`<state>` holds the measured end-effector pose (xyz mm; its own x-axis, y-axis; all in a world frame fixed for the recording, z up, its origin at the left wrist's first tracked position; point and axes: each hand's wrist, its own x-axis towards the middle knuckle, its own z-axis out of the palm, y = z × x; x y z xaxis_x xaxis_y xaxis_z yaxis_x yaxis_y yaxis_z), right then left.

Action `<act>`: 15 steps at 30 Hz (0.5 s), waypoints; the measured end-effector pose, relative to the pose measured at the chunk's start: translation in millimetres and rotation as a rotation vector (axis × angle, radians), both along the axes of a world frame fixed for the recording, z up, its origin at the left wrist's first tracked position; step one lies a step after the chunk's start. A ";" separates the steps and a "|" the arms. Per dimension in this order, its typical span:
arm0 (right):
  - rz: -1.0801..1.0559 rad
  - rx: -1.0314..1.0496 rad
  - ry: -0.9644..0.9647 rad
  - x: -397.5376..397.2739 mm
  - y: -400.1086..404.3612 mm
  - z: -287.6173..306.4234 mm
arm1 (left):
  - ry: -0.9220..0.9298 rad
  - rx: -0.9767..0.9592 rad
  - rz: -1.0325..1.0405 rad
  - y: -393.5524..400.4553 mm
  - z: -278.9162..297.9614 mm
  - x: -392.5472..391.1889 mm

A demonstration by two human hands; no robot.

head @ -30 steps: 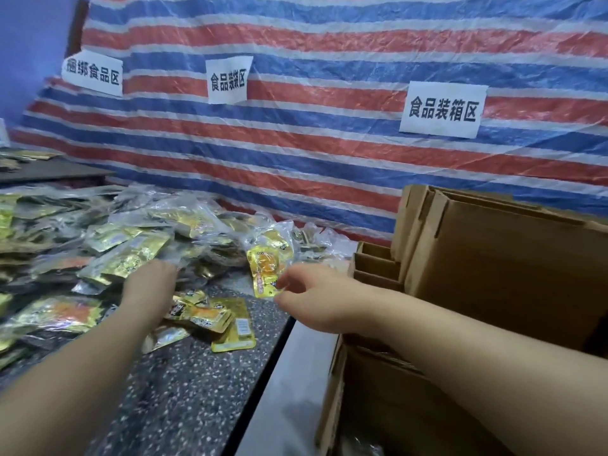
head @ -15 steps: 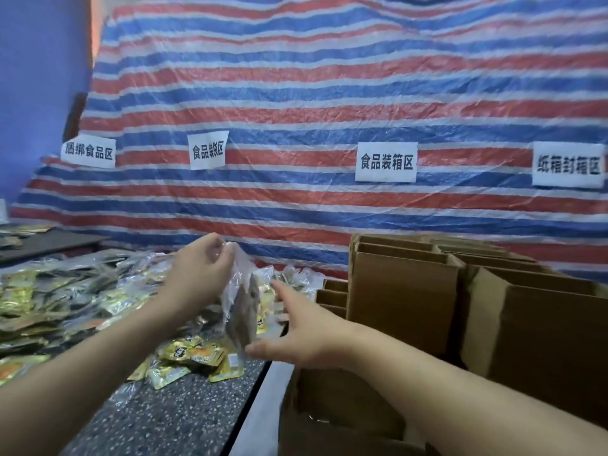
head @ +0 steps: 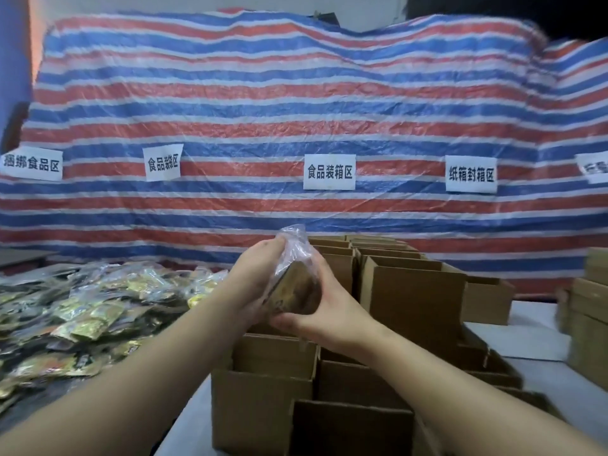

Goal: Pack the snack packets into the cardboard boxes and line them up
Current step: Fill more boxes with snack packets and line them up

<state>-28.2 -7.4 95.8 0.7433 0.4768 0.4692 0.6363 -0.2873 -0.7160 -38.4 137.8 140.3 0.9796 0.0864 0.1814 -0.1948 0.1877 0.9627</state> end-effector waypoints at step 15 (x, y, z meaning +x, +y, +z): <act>-0.091 0.014 0.127 -23.1 -96.3 -26.8 | -0.240 0.210 -0.016 -76.7 -44.3 -13.3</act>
<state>-51.2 -103.8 69.0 0.8371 0.3986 0.3747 0.5120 -0.3295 -0.7933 -51.7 61.2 95.9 0.9078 0.0072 0.4194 -0.4194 -0.0048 0.9078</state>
